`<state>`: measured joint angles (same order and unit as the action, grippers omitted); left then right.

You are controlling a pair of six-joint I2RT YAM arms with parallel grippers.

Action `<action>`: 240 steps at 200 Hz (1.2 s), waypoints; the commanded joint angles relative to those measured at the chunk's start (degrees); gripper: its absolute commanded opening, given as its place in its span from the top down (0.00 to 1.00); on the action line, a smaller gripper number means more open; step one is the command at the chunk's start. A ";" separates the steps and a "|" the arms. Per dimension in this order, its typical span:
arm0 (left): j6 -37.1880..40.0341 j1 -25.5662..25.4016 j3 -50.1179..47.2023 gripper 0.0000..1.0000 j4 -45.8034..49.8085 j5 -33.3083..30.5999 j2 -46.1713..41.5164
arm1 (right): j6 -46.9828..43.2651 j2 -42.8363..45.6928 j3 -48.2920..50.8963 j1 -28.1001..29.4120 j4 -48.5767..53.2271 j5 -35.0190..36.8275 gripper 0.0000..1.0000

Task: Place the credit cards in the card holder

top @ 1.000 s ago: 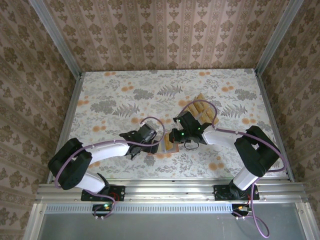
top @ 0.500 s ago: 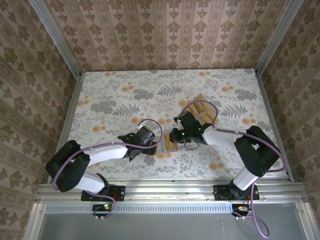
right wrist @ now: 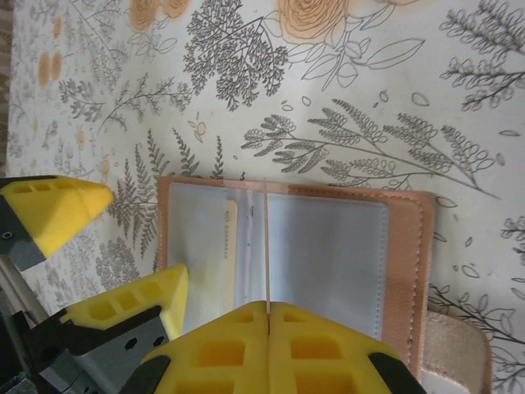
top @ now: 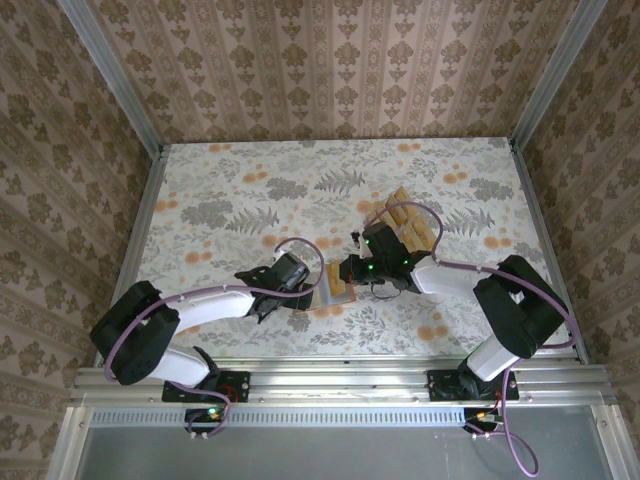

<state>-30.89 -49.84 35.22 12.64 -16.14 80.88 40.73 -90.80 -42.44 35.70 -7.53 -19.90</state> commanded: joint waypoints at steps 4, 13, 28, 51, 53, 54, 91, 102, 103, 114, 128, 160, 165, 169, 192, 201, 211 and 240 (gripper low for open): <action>-0.83 -0.35 -1.07 0.00 2.65 -1.26 -0.64 | 2.27 -0.26 2.11 -0.28 -8.59 -3.26 1.00; -0.81 -0.34 -1.03 0.00 2.71 -1.26 -0.66 | 2.75 -0.78 2.72 -0.28 -10.35 -3.71 1.00; -0.83 -0.36 -1.12 0.00 2.65 -1.26 -0.73 | 3.53 -1.38 3.73 -0.28 -13.04 -4.24 1.00; -0.97 -0.41 -1.29 0.00 2.52 -1.27 -0.81 | 4.34 -2.17 4.72 -0.30 -15.93 -4.71 1.00; -0.93 -0.36 -1.34 0.00 2.49 -1.26 -0.81 | 4.35 -2.22 4.79 -0.29 -16.09 -4.75 1.00; -0.93 -0.35 -1.36 0.00 2.48 -1.31 -0.81 | 4.36 -2.25 4.76 -0.29 -16.15 -4.77 1.00; -0.92 -0.35 -1.38 0.00 2.41 -1.26 -0.82 | 5.27 -4.02 6.18 -0.50 -20.80 -5.85 1.00; -0.93 -0.36 -1.30 0.00 2.47 -1.27 -0.81 | 5.69 -4.20 6.67 -0.84 -22.06 -6.15 1.00; -0.92 -0.35 -1.30 0.00 2.47 -1.31 -0.81 | 5.73 -4.29 6.76 -0.87 -22.16 -6.26 1.00; -0.92 -0.35 -1.35 0.00 2.39 -1.35 -0.83 | 6.23 -4.40 7.33 -1.32 -23.40 -6.74 1.00; -0.97 -0.35 -1.39 0.00 2.38 -1.43 -0.73 | 6.59 -4.46 8.00 -2.05 -24.51 -7.46 1.00; -0.92 -0.34 -1.45 0.00 2.43 -1.52 -0.81 | 8.59 -4.82 10.00 -3.69 -29.13 -9.56 1.00; -0.94 -0.34 -1.43 0.00 2.43 -1.48 -0.81 | 8.88 -4.96 10.19 -3.79 -30.02 -9.99 1.00; -0.93 -0.34 -1.39 0.00 2.46 -1.45 -0.81 | 9.13 -5.20 10.34 -3.88 -30.75 -10.33 1.00; -0.93 -0.41 -1.29 0.00 2.80 -1.52 -0.86 | 11.04 -7.30 10.89 -3.97 -35.28 -12.65 1.00; -0.94 -0.36 -1.30 0.00 2.89 -1.52 -0.91 | 11.63 -8.34 11.05 -4.04 -36.92 -13.37 1.00; -0.97 -0.43 -1.21 0.00 2.98 -1.63 -0.90 | 12.30 -9.41 11.04 -4.01 -38.41 -14.04 1.00; -0.92 -0.43 -1.03 0.00 3.13 -1.61 -0.91 | 13.27 -11.36 11.30 -4.03 -40.97 -14.64 1.00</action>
<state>-31.33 -49.87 34.94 12.84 -16.56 80.60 52.42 -100.68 -31.88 31.77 -43.24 -32.23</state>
